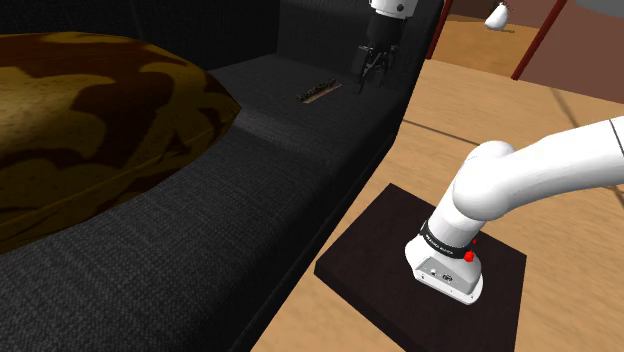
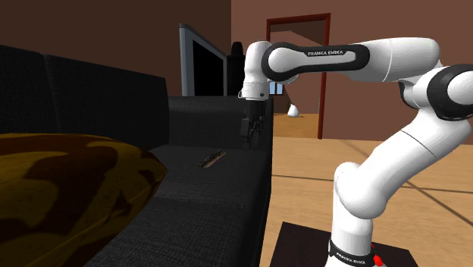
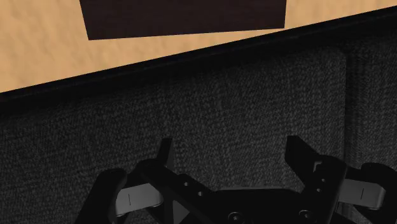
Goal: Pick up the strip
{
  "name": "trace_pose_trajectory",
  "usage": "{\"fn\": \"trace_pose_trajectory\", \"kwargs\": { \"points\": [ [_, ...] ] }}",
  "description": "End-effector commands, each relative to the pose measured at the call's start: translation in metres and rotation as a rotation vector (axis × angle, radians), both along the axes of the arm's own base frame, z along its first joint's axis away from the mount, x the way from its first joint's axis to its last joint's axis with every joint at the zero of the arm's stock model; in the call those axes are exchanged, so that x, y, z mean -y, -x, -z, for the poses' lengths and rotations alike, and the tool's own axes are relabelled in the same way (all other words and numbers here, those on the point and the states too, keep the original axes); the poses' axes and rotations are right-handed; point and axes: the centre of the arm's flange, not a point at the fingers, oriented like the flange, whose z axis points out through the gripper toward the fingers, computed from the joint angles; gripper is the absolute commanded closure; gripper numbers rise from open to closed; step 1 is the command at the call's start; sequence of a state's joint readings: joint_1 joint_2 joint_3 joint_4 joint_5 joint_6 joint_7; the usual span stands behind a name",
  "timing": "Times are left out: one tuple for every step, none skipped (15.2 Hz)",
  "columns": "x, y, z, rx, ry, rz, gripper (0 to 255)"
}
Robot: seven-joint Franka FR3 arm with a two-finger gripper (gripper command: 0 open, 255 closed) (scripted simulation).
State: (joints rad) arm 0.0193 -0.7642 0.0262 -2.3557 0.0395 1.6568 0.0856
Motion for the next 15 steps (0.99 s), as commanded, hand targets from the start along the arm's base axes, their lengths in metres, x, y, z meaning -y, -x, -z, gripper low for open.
{"fn": "trace_pose_trajectory", "kwargs": {
  "points": [
    [0.000,0.000,0.000,0.000,0.000,0.000,0],
    [-0.002,-0.013,0.002,-0.005,-0.006,0.072,0],
    [-0.003,-0.027,0.003,-0.010,-0.012,0.144,0],
    [-0.004,-0.040,0.005,-0.015,-0.018,0.215,0],
    [-0.003,-0.054,0.007,-0.019,-0.024,0.287,0],
    [-0.001,-0.067,0.009,-0.024,-0.030,0.359,0],
    [0.002,-0.080,0.011,-0.029,-0.036,0.431,0],
    [0.005,-0.093,0.013,-0.034,-0.042,0.503,0],
    [0.010,-0.106,0.015,-0.039,-0.047,0.575,0],
    [0.015,-0.118,0.018,-0.044,-0.053,0.646,0],
    [0.021,-0.130,0.020,-0.048,-0.059,0.718,0],
    [0.028,-0.142,0.022,-0.053,-0.065,0.790,0],
    [0.036,-0.153,0.025,-0.058,-0.071,0.862,0],
    [0.045,-0.163,0.028,-0.063,-0.077,0.934,0],
    [0.054,-0.172,0.030,-0.068,-0.083,1.006,0]
  ]
}}
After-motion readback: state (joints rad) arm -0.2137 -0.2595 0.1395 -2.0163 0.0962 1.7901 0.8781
